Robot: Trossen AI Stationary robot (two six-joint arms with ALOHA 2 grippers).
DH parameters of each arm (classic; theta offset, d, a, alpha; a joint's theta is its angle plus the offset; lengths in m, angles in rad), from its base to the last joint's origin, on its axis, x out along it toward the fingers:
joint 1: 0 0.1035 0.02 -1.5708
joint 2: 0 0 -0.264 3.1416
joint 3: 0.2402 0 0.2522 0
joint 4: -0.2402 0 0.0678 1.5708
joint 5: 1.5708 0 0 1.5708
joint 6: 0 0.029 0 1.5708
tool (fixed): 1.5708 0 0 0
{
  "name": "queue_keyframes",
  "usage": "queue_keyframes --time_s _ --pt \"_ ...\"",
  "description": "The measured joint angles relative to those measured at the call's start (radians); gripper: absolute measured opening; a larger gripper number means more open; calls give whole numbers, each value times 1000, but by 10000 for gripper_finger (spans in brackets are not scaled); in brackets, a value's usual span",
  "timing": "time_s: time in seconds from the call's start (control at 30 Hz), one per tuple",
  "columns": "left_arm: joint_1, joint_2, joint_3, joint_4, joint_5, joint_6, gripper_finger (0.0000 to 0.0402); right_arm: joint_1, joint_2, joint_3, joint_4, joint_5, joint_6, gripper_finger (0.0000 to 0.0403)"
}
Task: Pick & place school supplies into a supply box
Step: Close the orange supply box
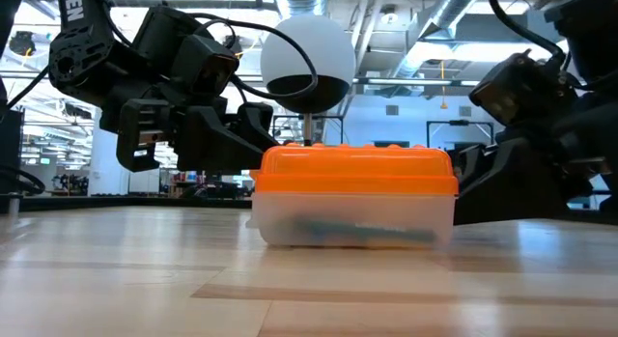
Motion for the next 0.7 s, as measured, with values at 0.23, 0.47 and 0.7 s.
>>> queue_keyframes --time_s 0.23,0.47,0.7 --pt "1 0 0 0 1 0 158 0 0 20 13 -52 -52 101" --pt "1 0 0 -3 2 0 158 0 0 34 -3 -73 -66 101" --pt "-2 0 0 -4 20 -5 158 -12 0 35 -70 -69 -20 101"
